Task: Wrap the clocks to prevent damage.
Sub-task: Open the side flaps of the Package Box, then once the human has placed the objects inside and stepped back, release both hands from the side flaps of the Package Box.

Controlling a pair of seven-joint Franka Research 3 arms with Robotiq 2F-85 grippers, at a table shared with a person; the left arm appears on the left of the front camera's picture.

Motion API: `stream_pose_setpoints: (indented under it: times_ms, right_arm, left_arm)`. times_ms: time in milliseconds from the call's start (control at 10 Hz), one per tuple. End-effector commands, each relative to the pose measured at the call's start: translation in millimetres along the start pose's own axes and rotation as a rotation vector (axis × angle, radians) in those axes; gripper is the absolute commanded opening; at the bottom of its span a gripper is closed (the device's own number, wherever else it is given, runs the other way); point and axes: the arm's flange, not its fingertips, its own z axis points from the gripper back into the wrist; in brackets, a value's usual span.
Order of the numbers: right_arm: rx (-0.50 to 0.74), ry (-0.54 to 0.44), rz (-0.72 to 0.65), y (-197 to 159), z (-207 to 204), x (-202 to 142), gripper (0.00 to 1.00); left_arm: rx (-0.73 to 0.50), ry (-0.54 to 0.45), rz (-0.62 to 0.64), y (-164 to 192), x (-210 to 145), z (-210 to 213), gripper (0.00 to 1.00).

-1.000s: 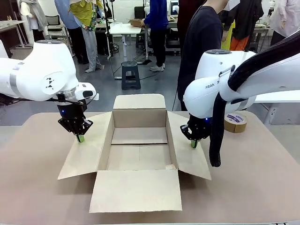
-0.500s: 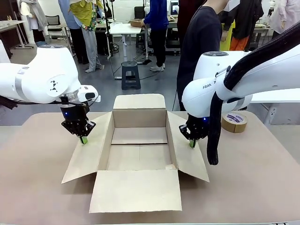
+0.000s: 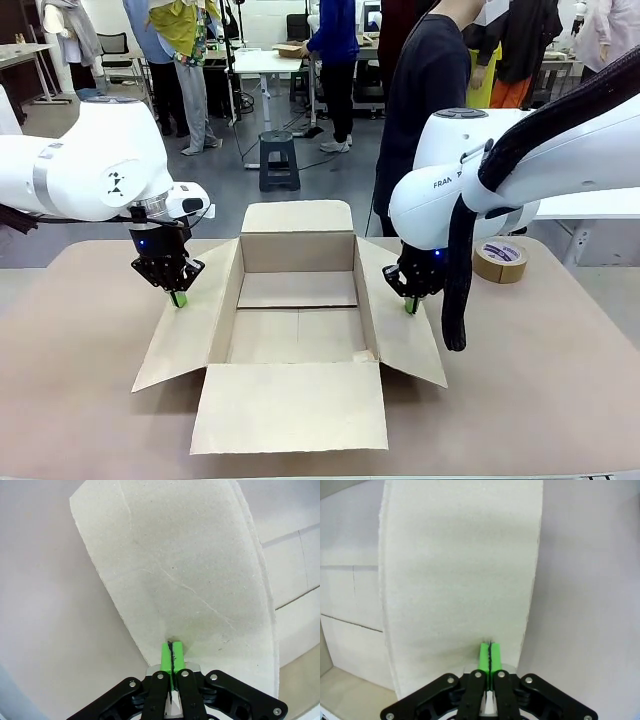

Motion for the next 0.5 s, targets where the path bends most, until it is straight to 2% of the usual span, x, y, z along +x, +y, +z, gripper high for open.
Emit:
stream_pose_setpoints:
  times_ms: [0, 400]
  right_arm:
    - [-0.001, 0.005, -0.001, 0.2, -3.1, -1.0, 0.01]
    - [-0.001, 0.005, -0.001, 0.2, -3.1, -1.0, 0.01]
  left_arm:
    - [0.0, -0.003, 0.001, 0.3, -1.1, 1.4, 0.0]
    - [0.0, -0.003, 0.001, 0.3, -1.1, 1.4, 0.0]
